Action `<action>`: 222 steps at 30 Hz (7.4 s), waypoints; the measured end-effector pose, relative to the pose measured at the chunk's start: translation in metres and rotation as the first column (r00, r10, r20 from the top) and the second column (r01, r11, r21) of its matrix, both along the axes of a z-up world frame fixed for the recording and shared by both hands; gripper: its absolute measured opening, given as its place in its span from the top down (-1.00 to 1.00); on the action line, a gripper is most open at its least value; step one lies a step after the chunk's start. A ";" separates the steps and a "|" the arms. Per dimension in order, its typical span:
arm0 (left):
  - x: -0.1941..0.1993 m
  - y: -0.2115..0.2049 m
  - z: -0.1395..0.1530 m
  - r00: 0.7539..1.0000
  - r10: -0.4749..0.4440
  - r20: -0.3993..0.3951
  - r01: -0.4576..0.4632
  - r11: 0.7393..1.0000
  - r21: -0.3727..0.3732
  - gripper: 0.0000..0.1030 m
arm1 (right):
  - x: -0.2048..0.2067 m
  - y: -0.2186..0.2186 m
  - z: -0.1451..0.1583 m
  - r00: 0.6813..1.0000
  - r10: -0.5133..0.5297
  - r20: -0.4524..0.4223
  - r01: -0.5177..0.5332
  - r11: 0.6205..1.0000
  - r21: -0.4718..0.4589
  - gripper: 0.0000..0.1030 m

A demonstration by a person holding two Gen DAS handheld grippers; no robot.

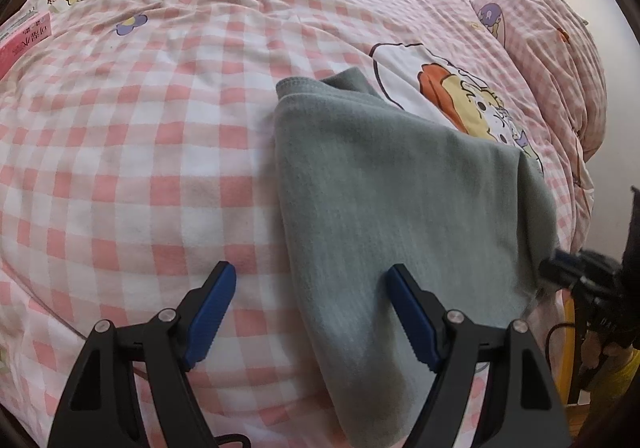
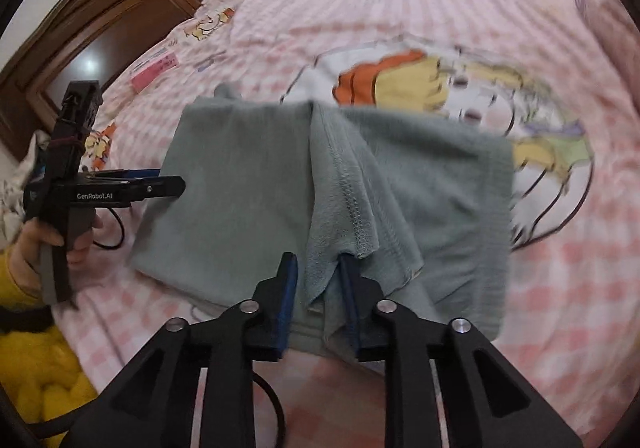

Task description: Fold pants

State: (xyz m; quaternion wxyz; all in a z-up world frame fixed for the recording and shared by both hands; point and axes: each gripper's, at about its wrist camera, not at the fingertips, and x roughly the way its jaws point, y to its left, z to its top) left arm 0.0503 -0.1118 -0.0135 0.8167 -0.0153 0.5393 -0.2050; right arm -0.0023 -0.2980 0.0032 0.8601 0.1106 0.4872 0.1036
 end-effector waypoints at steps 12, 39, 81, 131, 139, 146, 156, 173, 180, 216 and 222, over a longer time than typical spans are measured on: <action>0.000 -0.003 -0.002 1.000 -0.004 0.008 0.004 1.000 0.012 -0.59 | -0.020 -0.007 0.029 0.998 -0.050 0.042 0.051 0.998 -0.040 0.28; -0.001 -0.006 -0.004 1.000 -0.016 0.020 0.016 0.999 0.034 -0.61 | 0.002 -0.045 0.002 0.979 -0.201 -0.031 0.201 0.932 0.302 -0.15; -0.003 -0.015 -0.004 0.998 -0.048 0.040 0.044 0.995 0.088 -0.60 | 0.088 -0.043 0.002 0.995 -0.098 0.012 0.097 0.945 -0.312 0.87; -0.046 0.013 -0.023 0.998 -0.043 -0.043 0.044 0.999 0.027 -0.45 | -0.021 -0.034 -0.013 0.950 -0.313 -0.027 0.304 0.938 -0.167 0.59; -0.057 0.023 -0.022 0.998 -0.015 -0.054 0.015 1.000 0.007 -0.47 | -0.047 -0.018 0.008 0.923 -0.383 0.045 0.386 0.911 -0.148 0.19; -0.065 0.025 -0.012 0.999 -0.009 -0.033 0.008 1.000 -0.014 -0.47 | -0.054 0.012 0.021 0.939 -0.338 0.068 0.345 0.926 -0.151 0.12; -0.063 0.031 0.000 0.999 0.045 -0.015 -0.046 0.998 -0.053 -0.49 | -0.048 0.035 -0.005 0.954 -0.300 -0.019 0.295 0.947 -0.128 0.12; -0.032 0.018 -0.027 0.998 0.037 -0.060 -0.048 0.979 -0.199 -0.99 | -0.043 0.042 -0.028 0.964 -0.266 -0.020 0.260 0.954 -0.146 -0.11; -0.040 0.007 -0.034 0.990 0.009 -0.137 -0.033 0.984 -0.176 -0.88 | -0.048 0.025 -0.029 0.957 -0.288 -0.016 0.288 0.958 0.003 -0.11; -0.052 0.017 0.011 0.999 0.008 -0.043 -0.024 0.926 -0.376 0.68 | -0.075 0.002 0.023 0.908 -0.413 0.069 0.408 0.910 0.080 0.05; -0.065 -0.006 0.067 0.994 -0.080 0.077 0.103 0.923 -0.370 0.69 | -0.087 -0.006 0.037 0.897 -0.424 0.123 0.414 0.905 0.098 0.05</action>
